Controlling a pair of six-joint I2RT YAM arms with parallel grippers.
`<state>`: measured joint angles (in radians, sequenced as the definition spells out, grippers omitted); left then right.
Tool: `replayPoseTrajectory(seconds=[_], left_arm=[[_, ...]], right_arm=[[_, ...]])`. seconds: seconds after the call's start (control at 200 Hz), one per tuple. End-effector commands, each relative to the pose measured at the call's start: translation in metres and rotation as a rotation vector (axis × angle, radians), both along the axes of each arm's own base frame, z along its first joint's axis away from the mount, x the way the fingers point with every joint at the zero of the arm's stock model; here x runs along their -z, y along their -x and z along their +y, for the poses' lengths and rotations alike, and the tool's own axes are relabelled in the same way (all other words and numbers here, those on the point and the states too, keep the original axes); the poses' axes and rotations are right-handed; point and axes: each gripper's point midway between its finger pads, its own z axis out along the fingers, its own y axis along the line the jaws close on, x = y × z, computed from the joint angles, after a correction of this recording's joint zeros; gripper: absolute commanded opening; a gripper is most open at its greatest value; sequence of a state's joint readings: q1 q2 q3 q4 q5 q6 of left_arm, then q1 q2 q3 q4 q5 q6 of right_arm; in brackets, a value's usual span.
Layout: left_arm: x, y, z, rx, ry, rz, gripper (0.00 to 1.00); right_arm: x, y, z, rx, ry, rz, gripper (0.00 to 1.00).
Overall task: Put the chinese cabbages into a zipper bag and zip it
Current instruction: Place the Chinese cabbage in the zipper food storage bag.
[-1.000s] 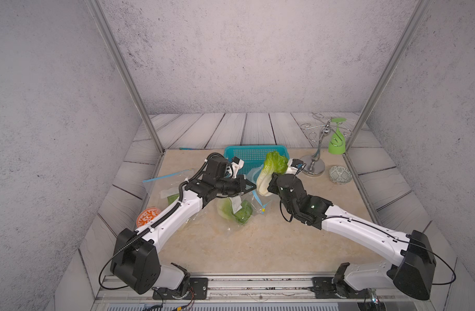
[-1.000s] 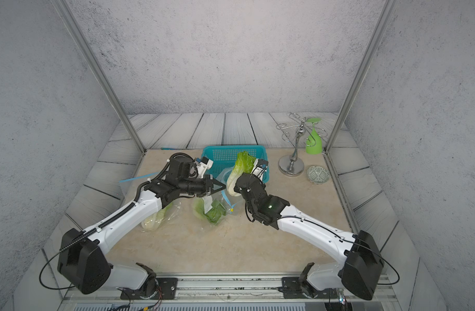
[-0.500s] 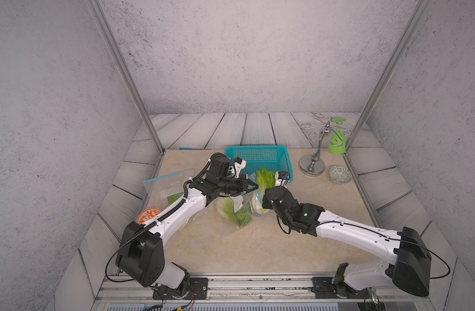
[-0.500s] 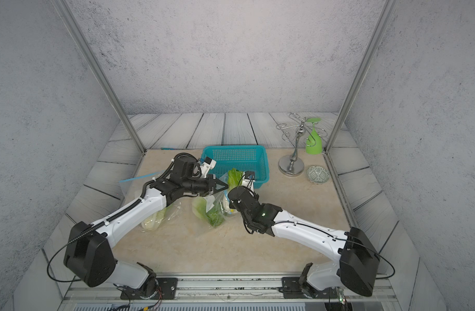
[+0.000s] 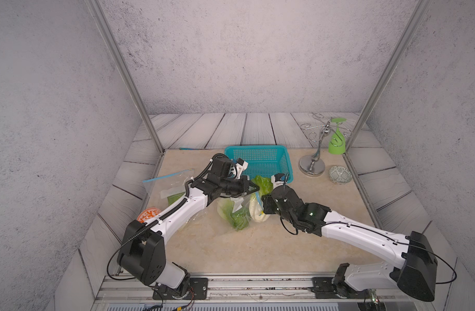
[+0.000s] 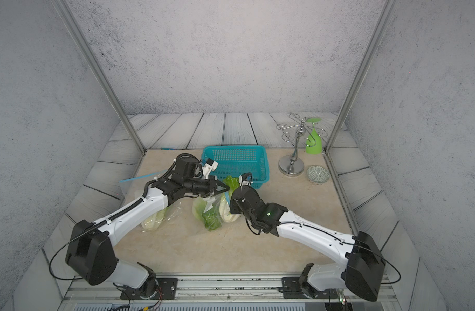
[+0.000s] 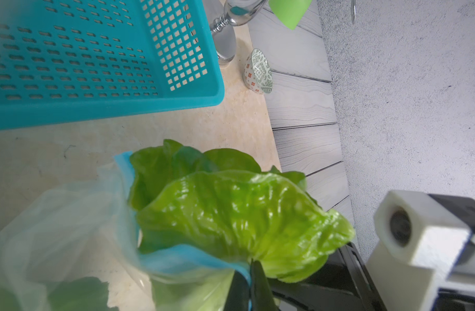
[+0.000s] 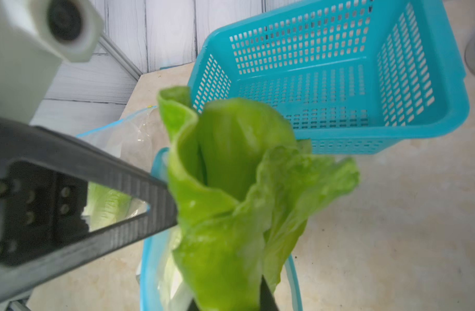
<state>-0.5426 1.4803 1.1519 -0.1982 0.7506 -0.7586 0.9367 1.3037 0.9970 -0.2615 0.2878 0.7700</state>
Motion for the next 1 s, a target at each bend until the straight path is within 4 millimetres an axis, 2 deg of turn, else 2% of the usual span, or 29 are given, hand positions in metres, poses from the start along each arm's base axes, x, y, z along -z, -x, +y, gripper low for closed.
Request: replayPoseTrajectory(seconds=[0.0,0.095,0.21,0.35,0.465,0.621,0.796,0.916,0.996], left_arm=[[-0.022,0.001,-0.007,0.02,0.055,-0.064,0.0],[-0.019,0.005,-0.005,0.024,0.072,-0.068,0.0],[-0.017,0.01,-0.003,0.035,0.075,-0.095,0.0],[-0.011,0.011,-0.001,0.038,0.076,-0.112,0.0],[-0.01,0.012,-0.001,0.043,0.089,-0.116,0.0],[-0.01,0.014,0.0,0.045,0.087,-0.123,0.0],[-0.011,0.014,0.0,0.044,0.086,-0.124,0.0],[-0.009,0.015,0.001,0.045,0.08,-0.123,0.0],[-0.007,0.014,0.0,0.046,0.078,-0.119,0.0]], right_arm=[[0.002,0.0,-0.001,0.004,-0.019,0.08,0.33],[-0.011,-0.001,0.009,-0.041,-0.048,0.086,0.48],[-0.025,0.011,0.021,-0.175,-0.103,0.132,0.58],[-0.032,0.027,0.014,-0.308,-0.181,0.252,0.69],[-0.043,0.028,0.001,-0.364,-0.239,0.334,0.76],[-0.048,0.008,-0.017,-0.31,-0.235,0.392,0.78],[-0.017,-0.004,-0.03,-0.196,-0.124,0.498,0.79],[-0.007,-0.001,-0.044,-0.145,-0.068,0.489,0.75],[-0.001,0.001,-0.055,-0.119,-0.022,0.484,0.68]])
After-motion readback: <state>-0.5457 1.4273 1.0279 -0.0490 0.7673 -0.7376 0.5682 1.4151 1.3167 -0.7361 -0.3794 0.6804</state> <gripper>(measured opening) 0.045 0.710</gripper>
